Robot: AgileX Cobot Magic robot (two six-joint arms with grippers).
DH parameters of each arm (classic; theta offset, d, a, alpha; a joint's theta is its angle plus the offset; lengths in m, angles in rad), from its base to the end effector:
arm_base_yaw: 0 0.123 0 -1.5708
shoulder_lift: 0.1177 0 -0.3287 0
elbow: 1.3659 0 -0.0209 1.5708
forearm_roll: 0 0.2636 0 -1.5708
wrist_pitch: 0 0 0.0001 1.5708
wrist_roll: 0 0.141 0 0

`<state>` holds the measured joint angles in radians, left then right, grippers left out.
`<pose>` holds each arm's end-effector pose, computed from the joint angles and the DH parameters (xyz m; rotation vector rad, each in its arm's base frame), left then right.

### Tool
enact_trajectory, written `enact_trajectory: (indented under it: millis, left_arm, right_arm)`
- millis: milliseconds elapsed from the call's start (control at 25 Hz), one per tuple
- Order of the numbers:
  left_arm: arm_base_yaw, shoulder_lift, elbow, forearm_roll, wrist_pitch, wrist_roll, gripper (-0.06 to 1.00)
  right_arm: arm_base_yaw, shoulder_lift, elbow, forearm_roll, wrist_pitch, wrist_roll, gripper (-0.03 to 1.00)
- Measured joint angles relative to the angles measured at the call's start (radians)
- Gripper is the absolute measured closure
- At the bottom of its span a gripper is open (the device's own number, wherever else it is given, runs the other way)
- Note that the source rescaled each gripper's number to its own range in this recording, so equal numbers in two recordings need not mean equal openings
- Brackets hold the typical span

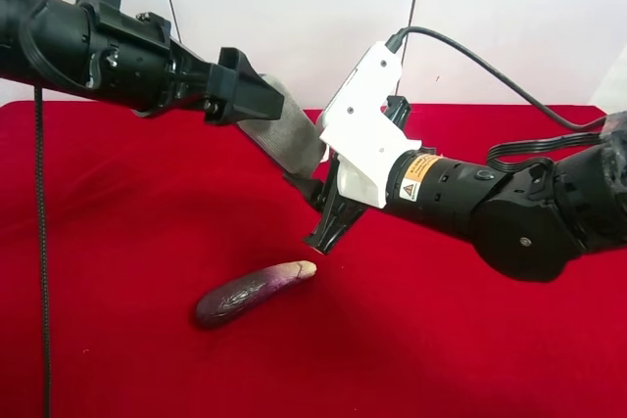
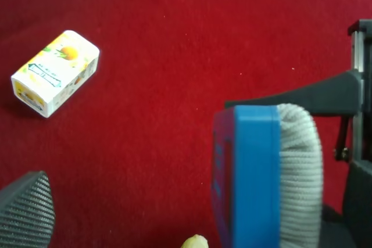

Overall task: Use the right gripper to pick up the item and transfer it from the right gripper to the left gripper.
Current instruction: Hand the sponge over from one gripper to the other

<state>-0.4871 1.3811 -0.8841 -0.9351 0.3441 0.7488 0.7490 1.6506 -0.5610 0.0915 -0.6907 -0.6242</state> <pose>0.2798 -0.1916 0.2862 0.5244 2.1798 -0.6582 0.2677 0.2377 0.1909 -1.1106 1.5228 0.0790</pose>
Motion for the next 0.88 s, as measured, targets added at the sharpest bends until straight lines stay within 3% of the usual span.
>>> enact_trajectory:
  millis: [520,680,880]
  left_arm:
    - [0.000,0.076,-0.057,-0.038,0.103,0.035,-0.04]
    - [0.000,0.077,-0.057,-0.042,0.103,0.037,0.11]
    - [0.000,0.077,-0.057,-0.047,0.102,0.038,0.46]
  right_arm:
    - [0.000,0.000,0.000,0.000,0.000,0.000,0.97]
    - [0.000,0.000,0.000,0.000,0.000,0.000,0.97]
    - [0.000,0.000,0.000,0.000,0.000,0.000,0.97]
